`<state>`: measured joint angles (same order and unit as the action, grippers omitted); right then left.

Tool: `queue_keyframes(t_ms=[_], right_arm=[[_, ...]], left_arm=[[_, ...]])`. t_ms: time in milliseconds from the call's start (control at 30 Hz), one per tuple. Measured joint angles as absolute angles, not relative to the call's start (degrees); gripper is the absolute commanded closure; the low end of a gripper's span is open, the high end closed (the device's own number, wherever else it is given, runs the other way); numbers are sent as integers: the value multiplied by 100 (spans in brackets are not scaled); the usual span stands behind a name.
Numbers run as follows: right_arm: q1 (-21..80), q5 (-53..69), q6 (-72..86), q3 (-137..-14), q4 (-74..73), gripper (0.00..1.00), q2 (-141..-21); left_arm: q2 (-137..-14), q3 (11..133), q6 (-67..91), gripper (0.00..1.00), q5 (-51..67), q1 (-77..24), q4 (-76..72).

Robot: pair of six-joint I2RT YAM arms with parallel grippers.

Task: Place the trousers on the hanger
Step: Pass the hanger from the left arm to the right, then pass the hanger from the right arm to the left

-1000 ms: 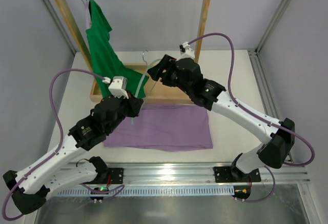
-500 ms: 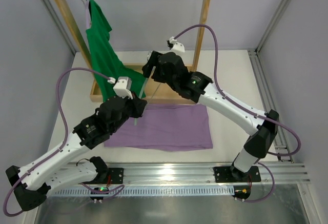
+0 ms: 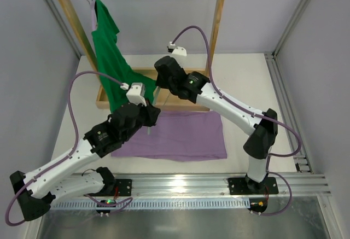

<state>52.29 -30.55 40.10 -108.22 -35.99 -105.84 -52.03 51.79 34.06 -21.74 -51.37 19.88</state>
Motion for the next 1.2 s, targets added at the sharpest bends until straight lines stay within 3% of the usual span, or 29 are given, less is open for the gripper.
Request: queue_keyframes(t_ms=[100,200,267,500,767,900,1200], right_arm=[[5234,-3068,4353,-10879,-3470,93,-10615],[5271,-3072,4595,-10689,-3087,96,-10512],[5290,-3070,4600,-10383,-2847,96,-10344],[5280,-2930,4445,-8578,-2163,96,-9306],[5264,-2659,3994,-6270,-1872,96,-8101],[5264,-2298,3929,-5273,-1398,96,-7349],[5266,-2058,4167,-3826,-668,96,-6355]], left_arm=[[-5308,5133,3411,99,-2224,-5183,1975],[-5419,5065,3439,95,-2252,-5216,1955],[-5426,5022,3441,80,-2217,-5227,1944],[-5249,4897,3603,48,-1693,-5277,1728],[-4775,4661,3763,46,-1741,-5194,1608],[-4654,4453,3905,37,-1920,-5194,1800],[-4611,4466,4303,31,-2025,-4877,2508]])
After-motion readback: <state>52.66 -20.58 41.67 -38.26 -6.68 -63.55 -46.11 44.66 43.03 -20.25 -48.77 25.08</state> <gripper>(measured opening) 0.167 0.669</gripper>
